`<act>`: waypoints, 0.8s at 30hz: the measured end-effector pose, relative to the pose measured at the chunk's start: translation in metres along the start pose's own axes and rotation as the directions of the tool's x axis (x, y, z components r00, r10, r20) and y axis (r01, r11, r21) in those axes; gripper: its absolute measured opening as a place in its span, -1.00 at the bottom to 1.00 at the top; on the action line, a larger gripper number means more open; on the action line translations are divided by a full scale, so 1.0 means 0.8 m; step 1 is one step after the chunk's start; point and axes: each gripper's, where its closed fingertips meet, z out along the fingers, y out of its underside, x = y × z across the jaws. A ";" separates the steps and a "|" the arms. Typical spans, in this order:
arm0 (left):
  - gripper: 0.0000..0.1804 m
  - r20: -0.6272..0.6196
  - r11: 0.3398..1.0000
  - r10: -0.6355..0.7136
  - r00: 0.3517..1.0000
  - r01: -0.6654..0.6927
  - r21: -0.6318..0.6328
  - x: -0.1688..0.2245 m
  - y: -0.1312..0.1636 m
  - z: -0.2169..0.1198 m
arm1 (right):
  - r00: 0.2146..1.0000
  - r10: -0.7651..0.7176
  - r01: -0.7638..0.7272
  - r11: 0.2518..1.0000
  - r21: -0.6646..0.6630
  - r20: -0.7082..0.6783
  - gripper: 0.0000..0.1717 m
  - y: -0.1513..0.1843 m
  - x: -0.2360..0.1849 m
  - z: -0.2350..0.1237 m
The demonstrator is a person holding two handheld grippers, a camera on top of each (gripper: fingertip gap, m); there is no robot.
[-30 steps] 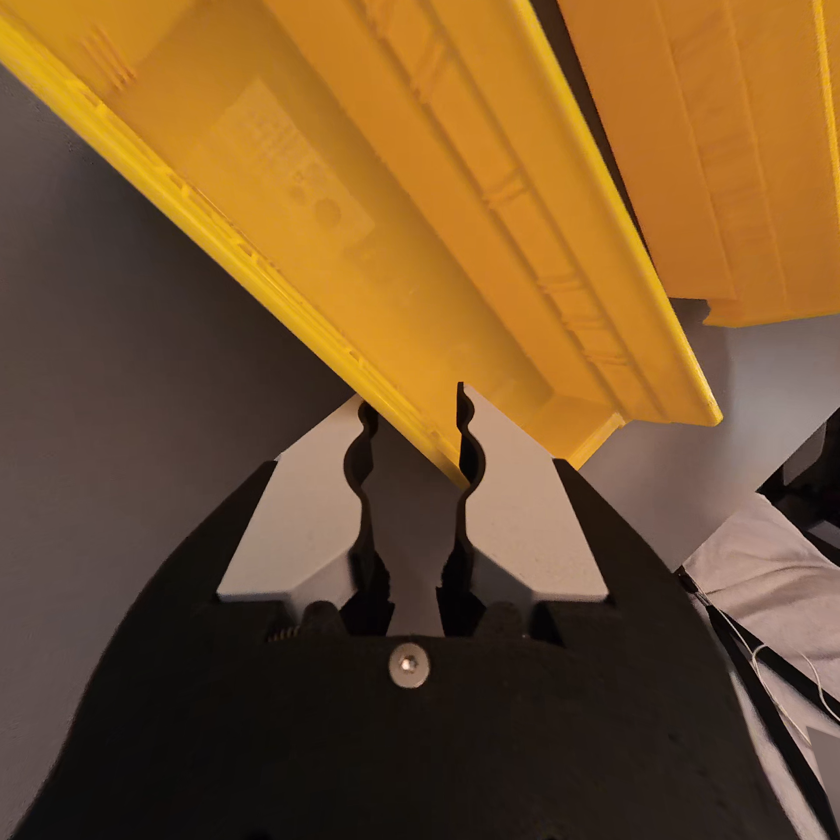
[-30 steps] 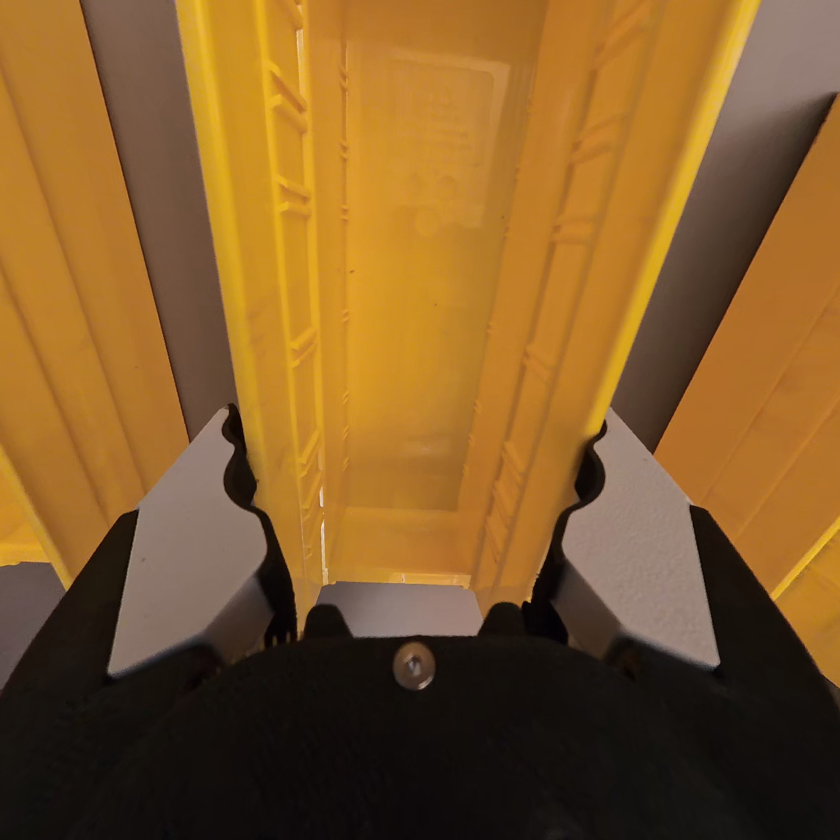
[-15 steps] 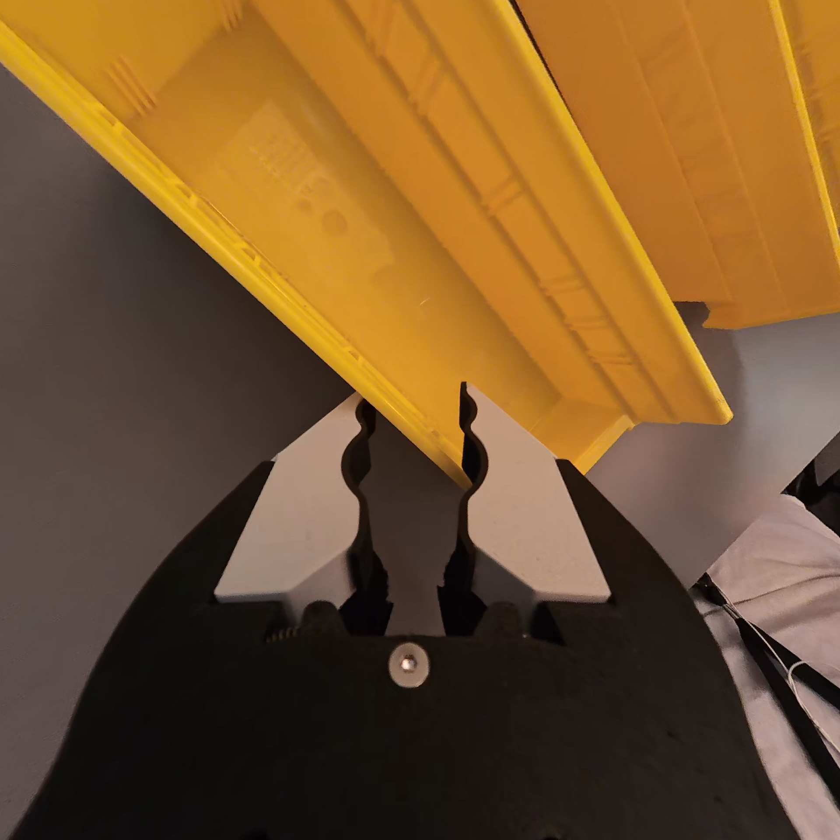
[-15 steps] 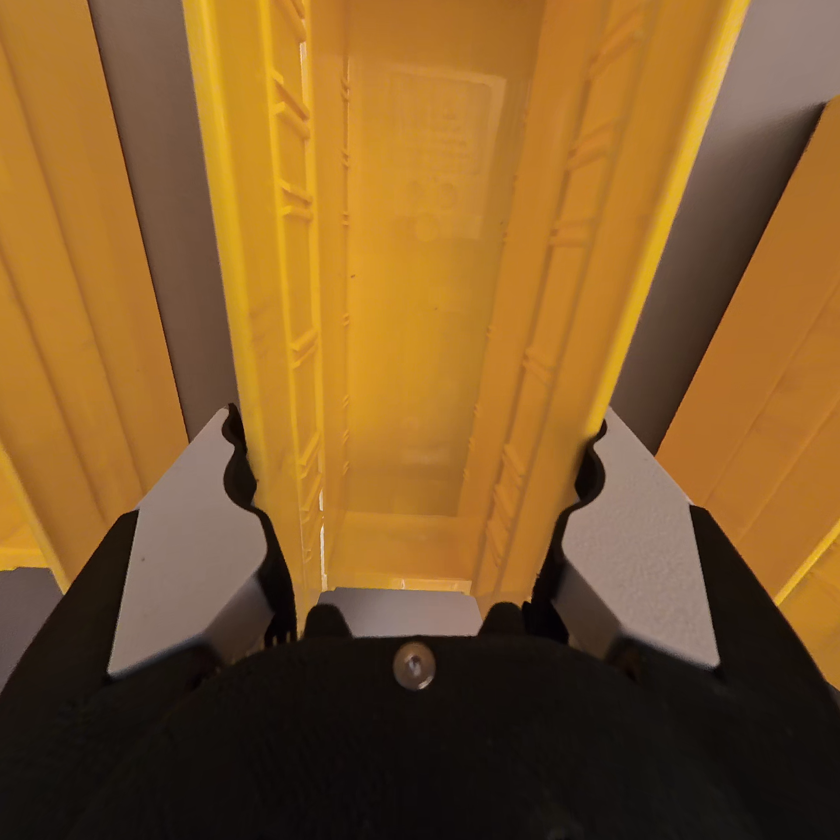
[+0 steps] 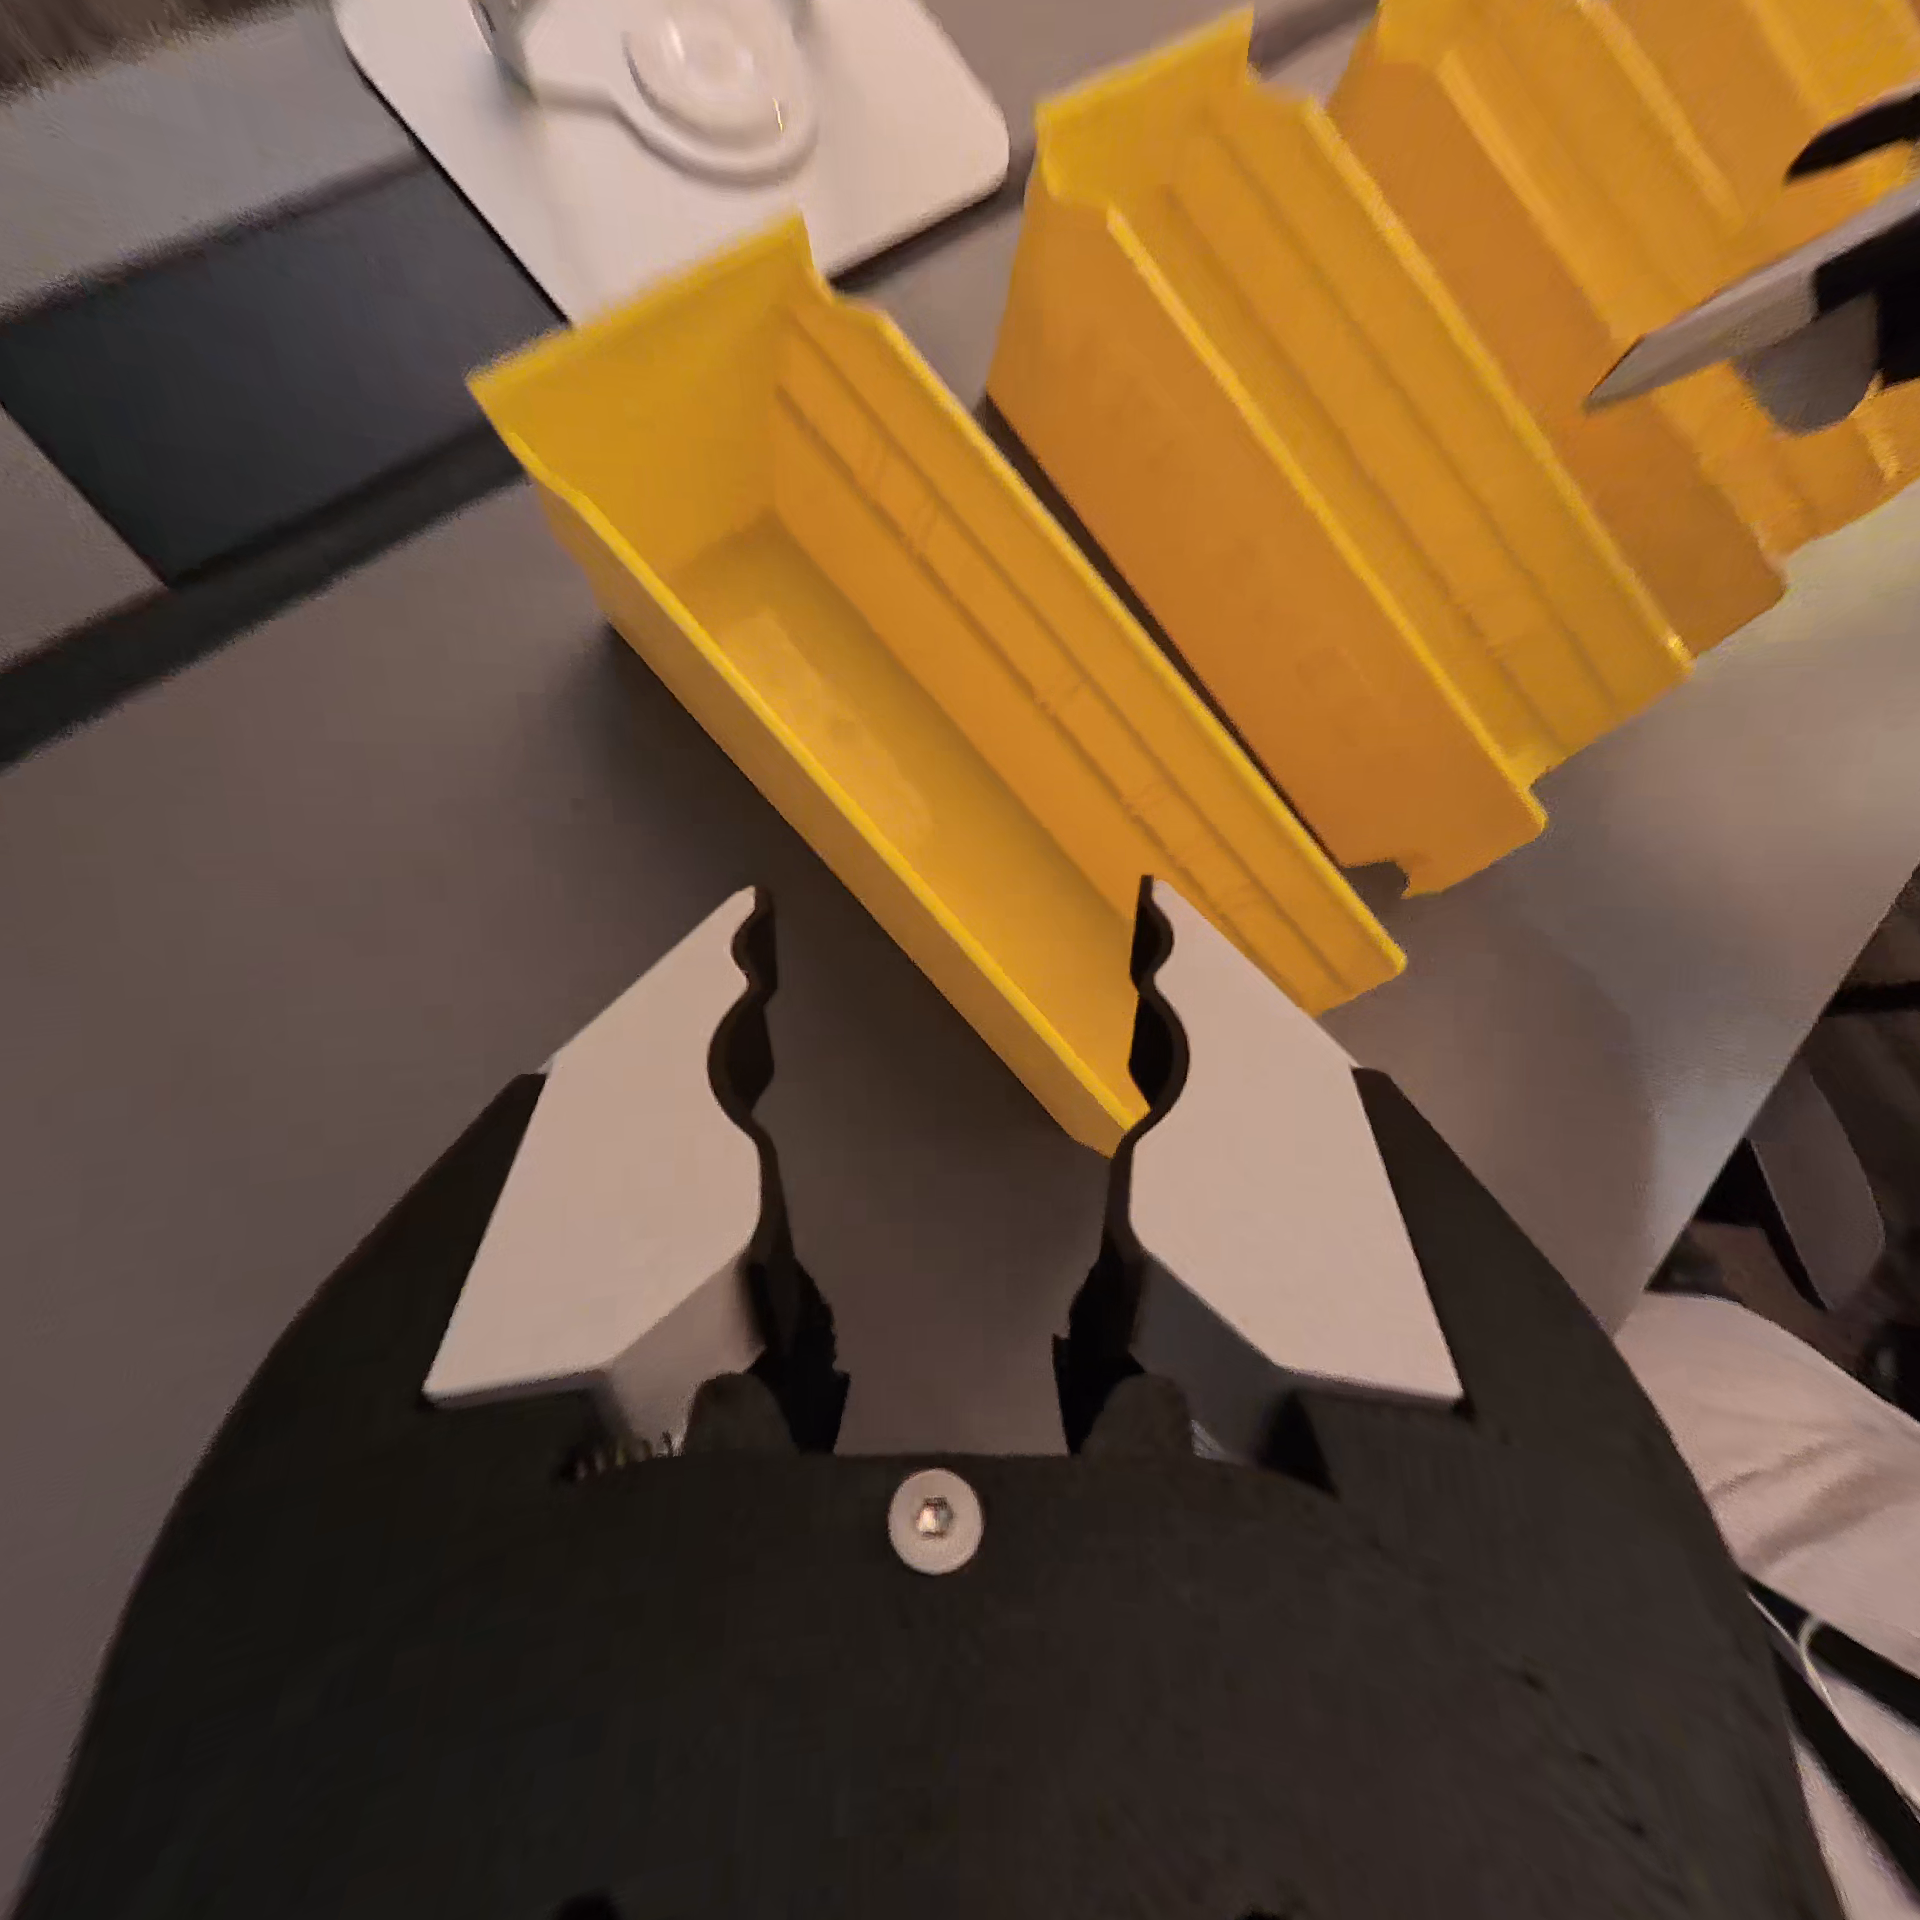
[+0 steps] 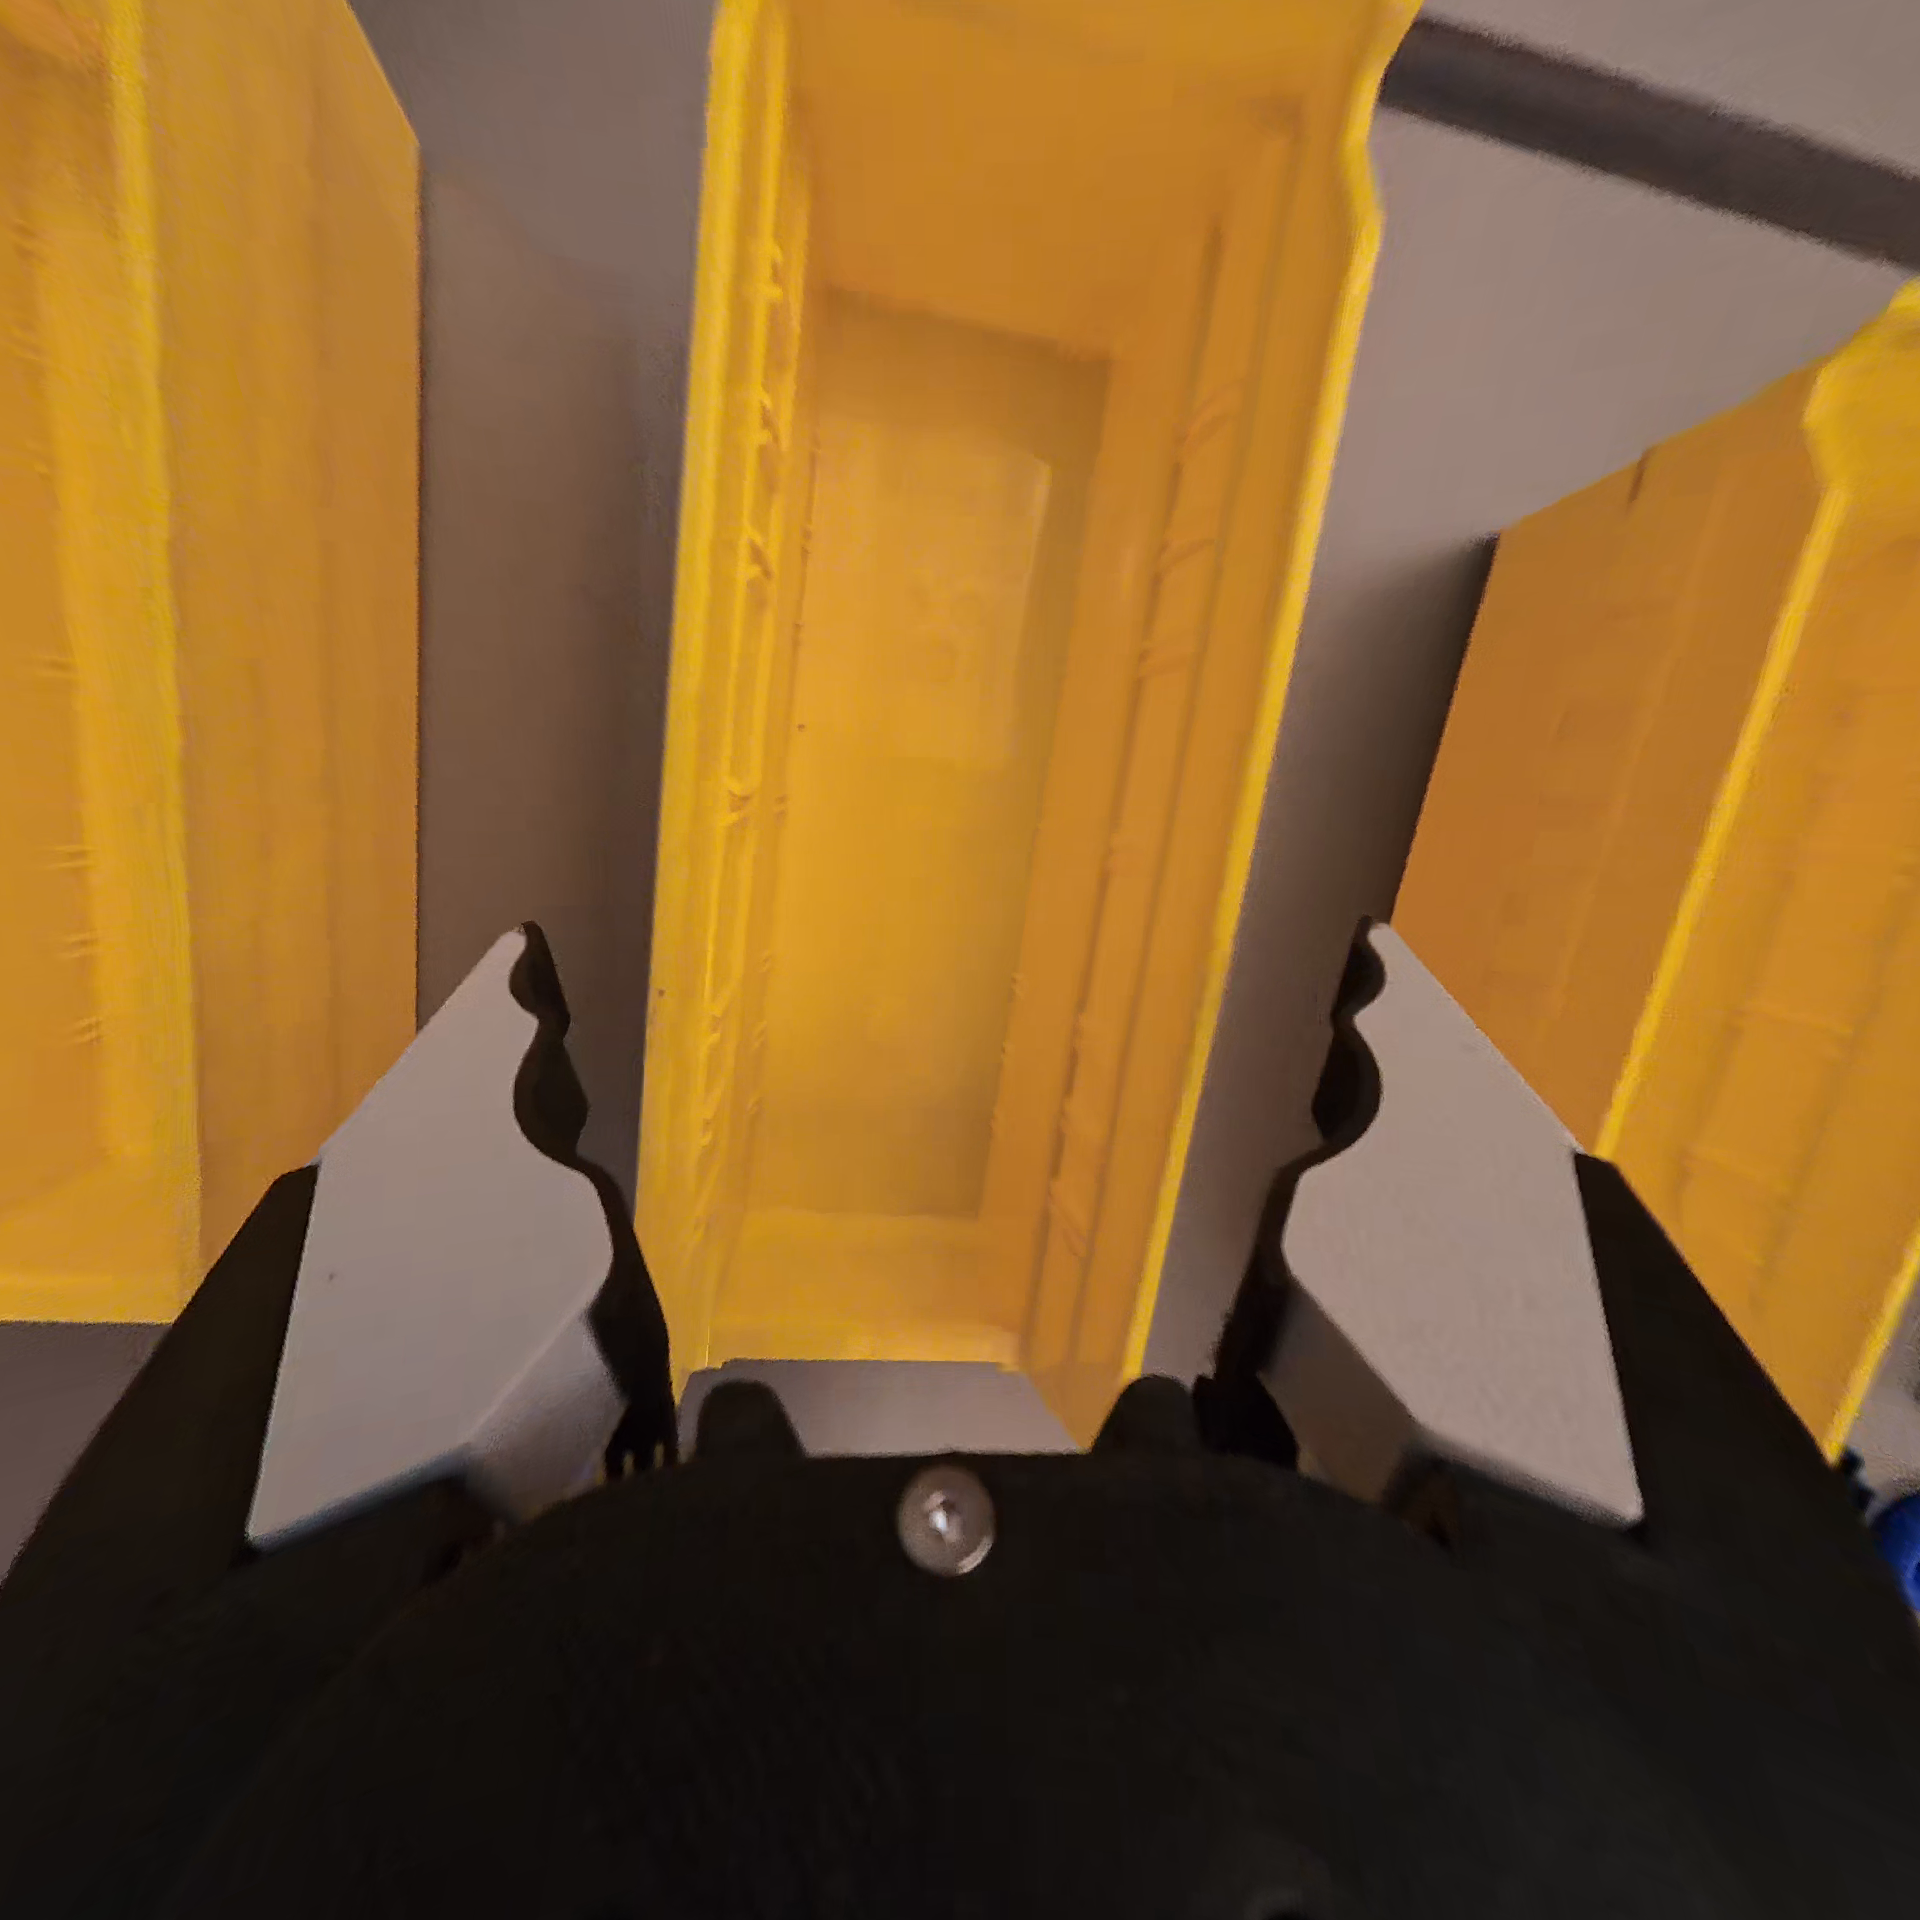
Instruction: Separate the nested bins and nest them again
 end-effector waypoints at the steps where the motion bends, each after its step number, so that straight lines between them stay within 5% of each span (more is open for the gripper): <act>1: -0.20 0.009 0.999 0.009 1.000 -0.009 0.053 0.001 -0.009 -0.012 | 1.000 -0.006 0.006 0.999 0.040 -0.018 0.67 -0.005 0.003 -0.009; 8: -0.06 0.113 0.911 0.105 0.988 -0.141 0.388 0.024 -0.062 -0.094 | 0.962 0.006 0.110 0.906 0.409 -0.272 0.65 -0.046 0.073 -0.111; 14: 0.02 0.178 0.850 0.149 0.973 -0.218 0.480 0.043 -0.070 -0.129 | 0.902 0.107 0.179 0.788 0.589 -0.418 0.47 -0.035 0.164 -0.195; 18: 0.04 0.191 0.820 0.157 0.969 -0.236 0.522 0.046 -0.073 -0.148 | 0.914 0.123 0.124 0.824 0.553 -0.388 0.33 0.010 0.218 -0.183; 24: 0.04 0.185 0.819 0.138 0.973 -0.217 0.532 0.040 -0.068 -0.162 | 0.936 0.180 -0.035 0.903 0.429 -0.302 0.14 0.108 0.288 -0.108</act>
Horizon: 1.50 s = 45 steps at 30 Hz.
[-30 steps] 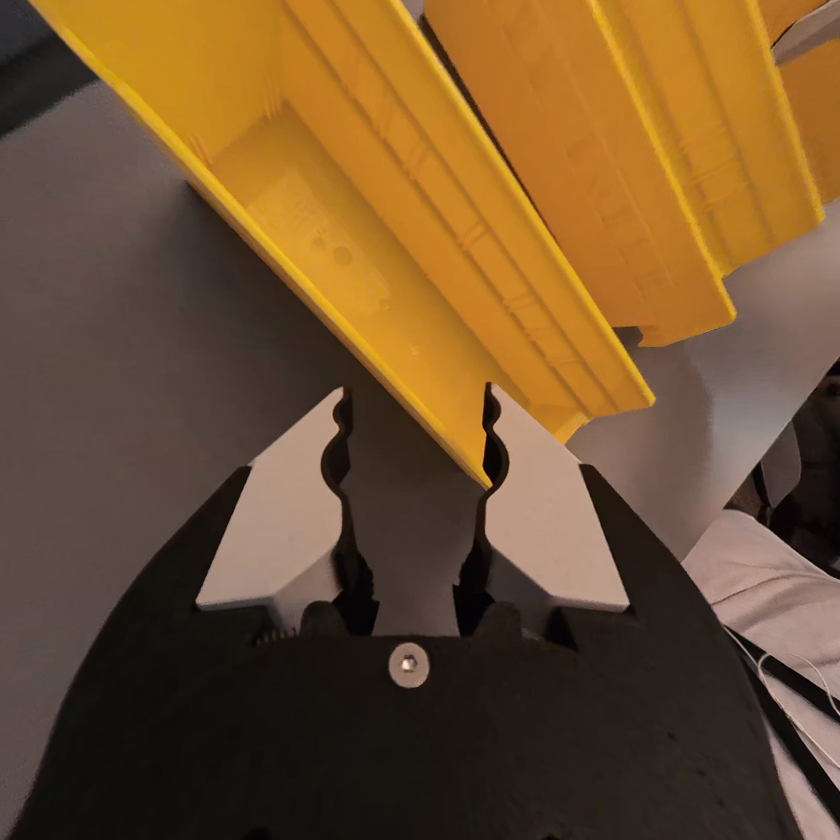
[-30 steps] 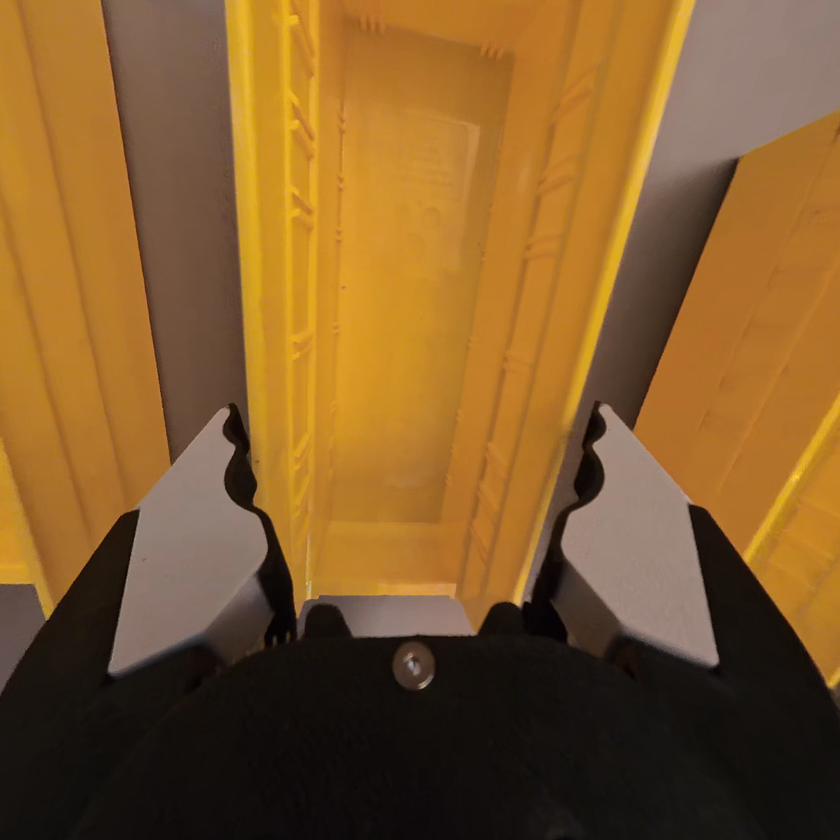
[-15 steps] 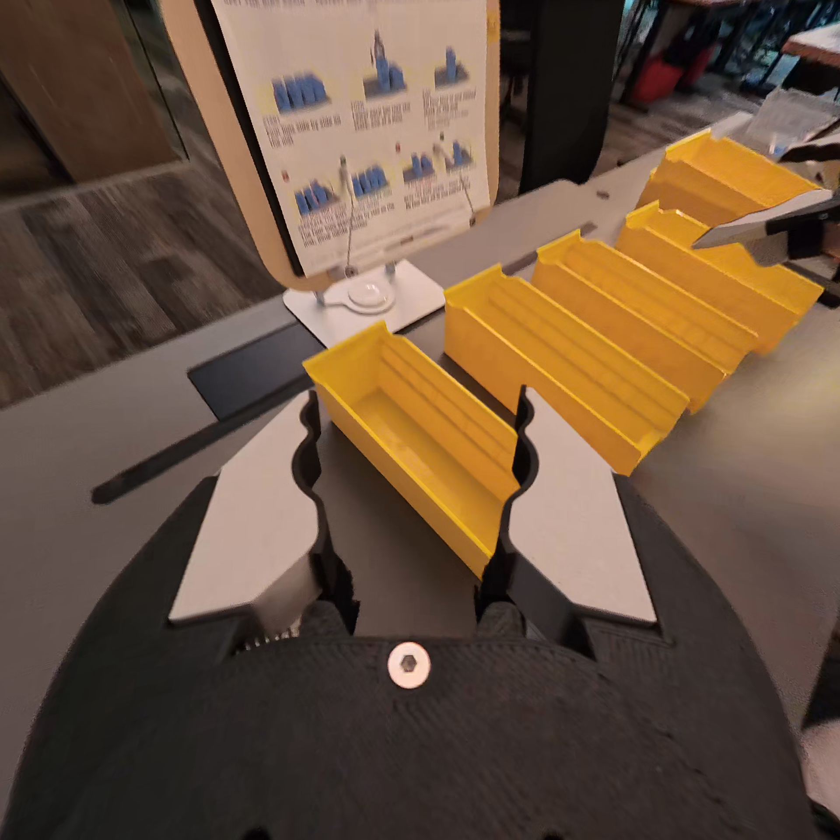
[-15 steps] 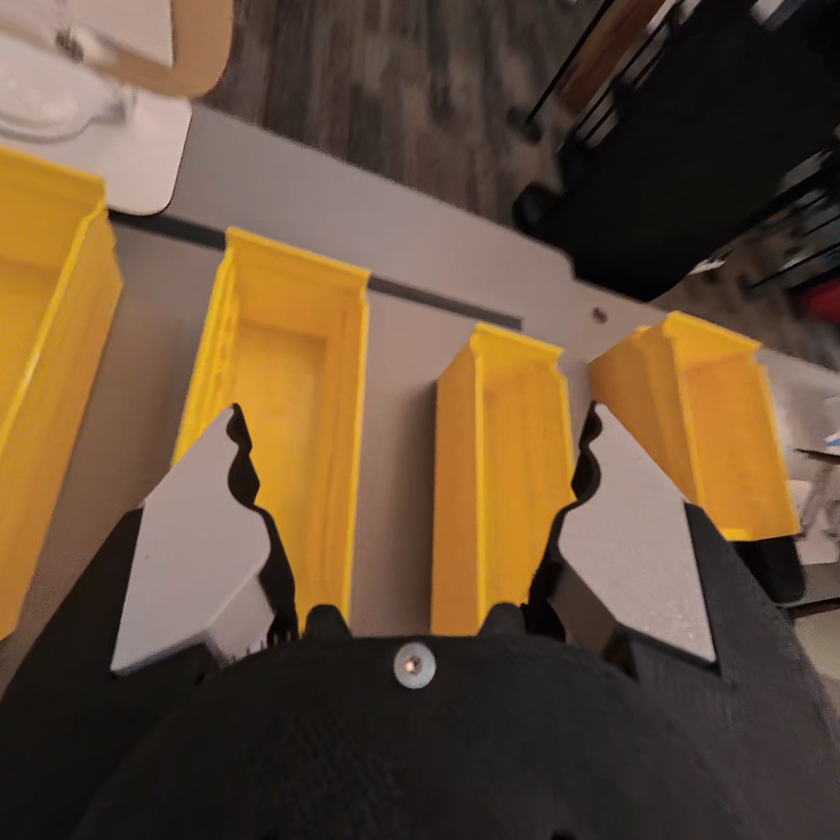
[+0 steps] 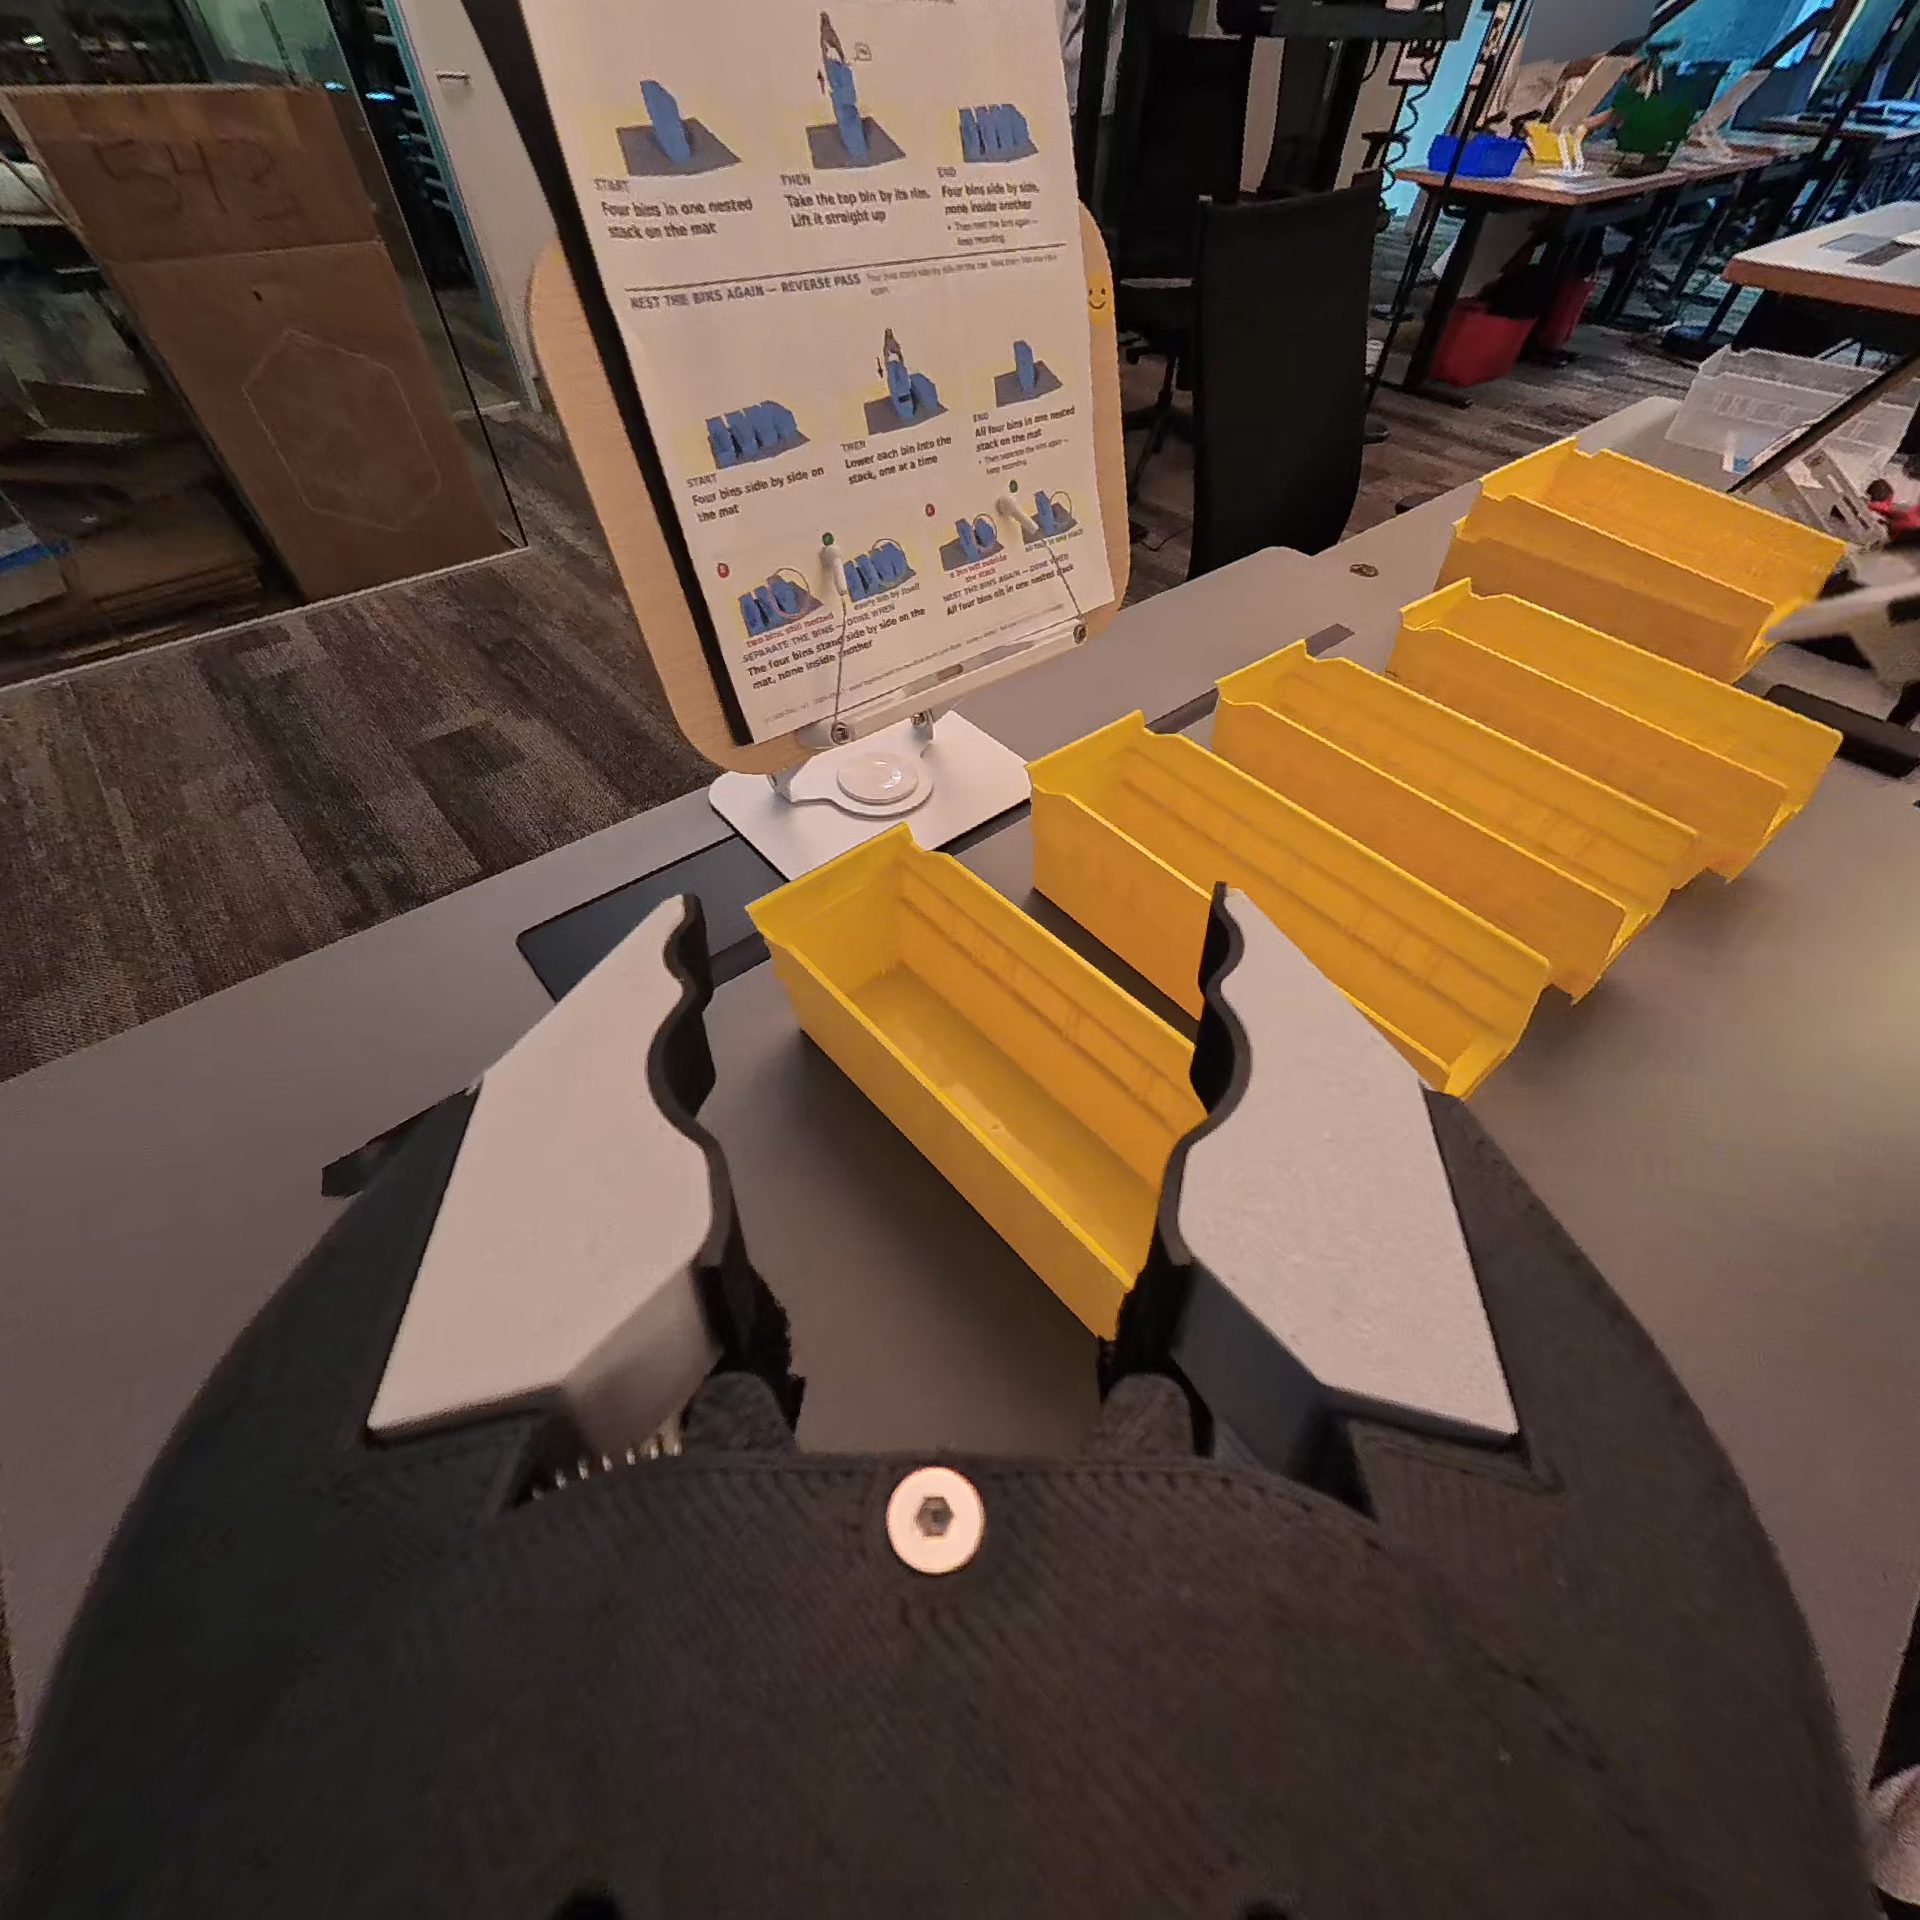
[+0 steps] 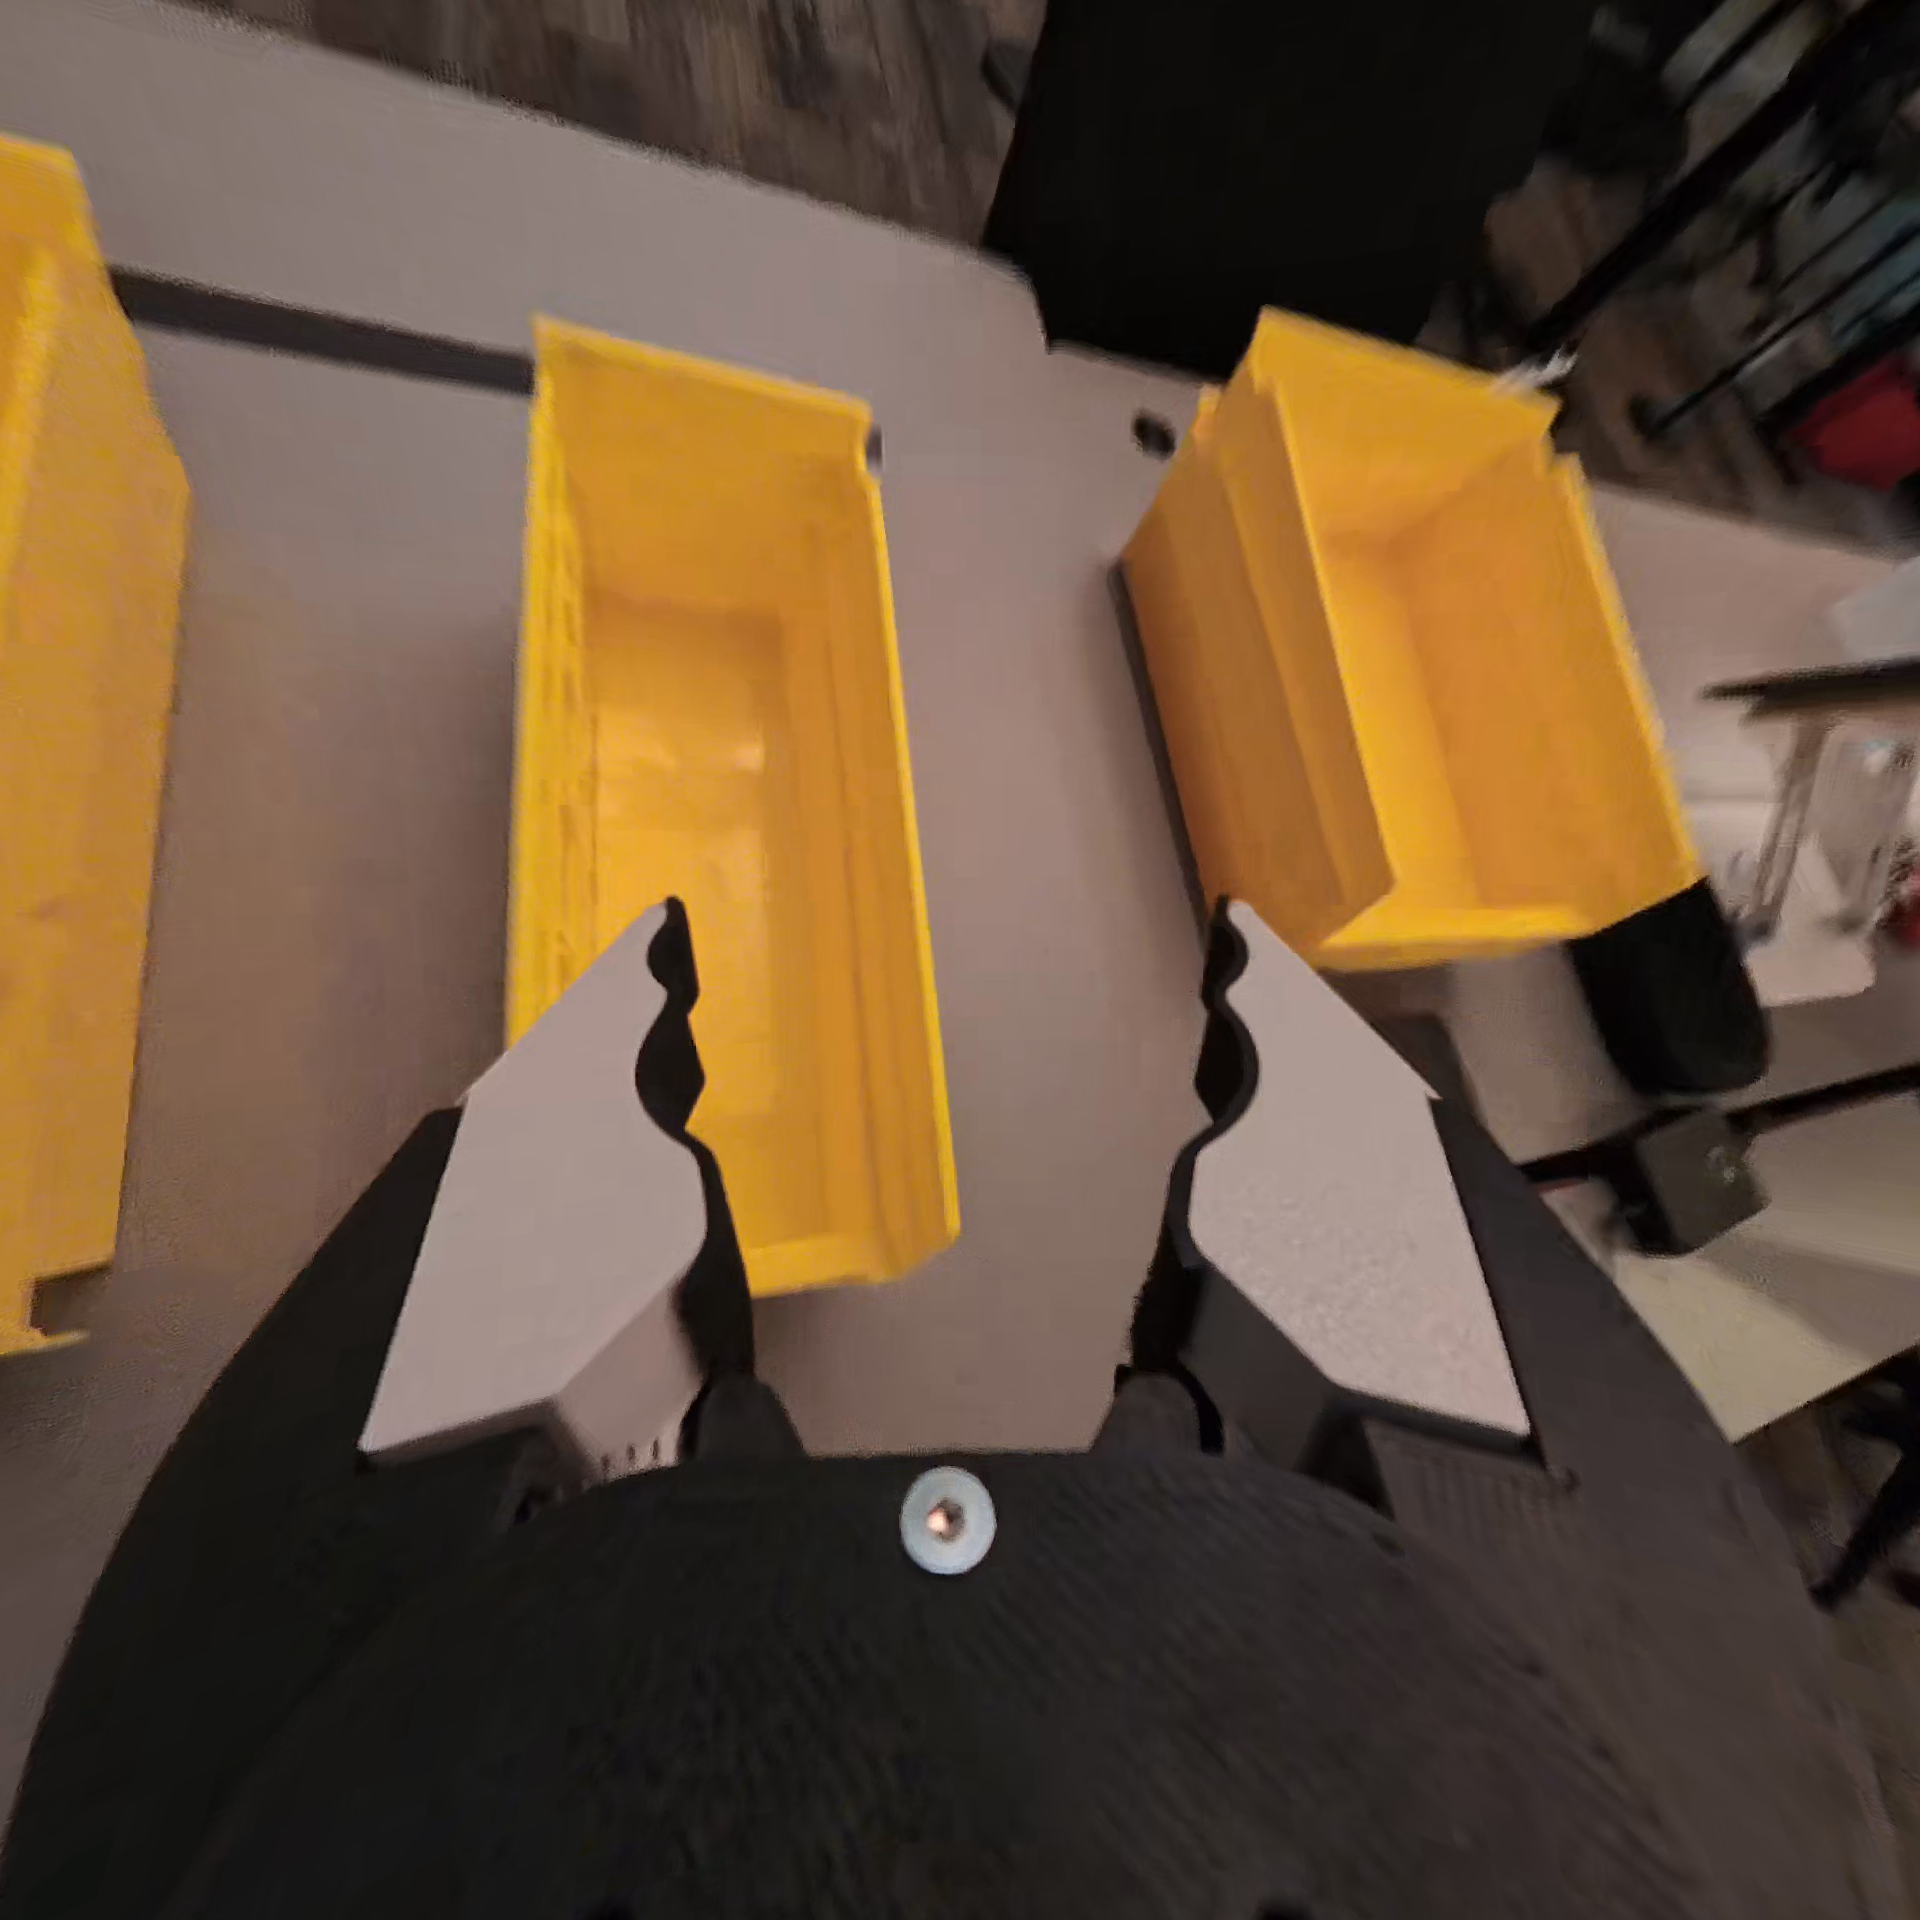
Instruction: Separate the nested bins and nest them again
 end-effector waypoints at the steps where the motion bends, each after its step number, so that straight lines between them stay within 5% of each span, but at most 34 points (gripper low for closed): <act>1: 0.04 0.004 1.000 -0.004 1.000 0.004 0.003 -0.002 -0.001 -0.002 | 0.999 0.040 -0.039 0.999 -0.025 0.034 0.13 0.019 0.003 0.009; 6: 0.04 0.012 1.000 -0.018 1.000 0.018 0.017 -0.009 -0.003 -0.010 | 0.968 0.192 -0.185 0.981 -0.062 0.163 0.00 0.079 0.001 0.039; 16: 0.03 0.027 0.999 -0.037 0.999 0.037 0.004 -0.018 0.002 -0.008 | 0.948 0.180 -0.156 0.982 -0.109 0.264 -0.46 0.112 -0.024 0.063; 21: 0.03 0.025 0.999 -0.038 0.999 0.038 -0.007 -0.018 0.005 -0.004 | 0.945 0.174 -0.151 0.983 -0.103 0.277 -0.47 0.109 -0.026 0.060; 32: 0.03 0.087 0.997 0.005 0.996 -0.012 0.074 -0.018 -0.013 -0.022 | 0.994 0.112 -0.104 0.944 0.312 -0.007 -0.18 -0.012 0.021 -0.052; 37: 0.06 0.106 0.991 0.041 0.994 -0.053 0.120 -0.002 -0.020 -0.028 | 0.983 0.178 -0.179 0.859 0.480 0.047 -0.09 -0.058 0.013 -0.114; 40: 0.13 0.165 0.984 0.082 0.983 -0.106 0.143 0.001 -0.018 -0.028 | 0.982 0.134 -0.183 0.823 0.538 0.130 0.14 -0.076 -0.011 -0.143; 45: 0.17 0.300 0.964 0.172 0.938 -0.223 0.145 -0.011 0.006 -0.031 | 0.988 0.037 -0.111 0.844 0.525 0.150 0.23 -0.087 -0.038 -0.162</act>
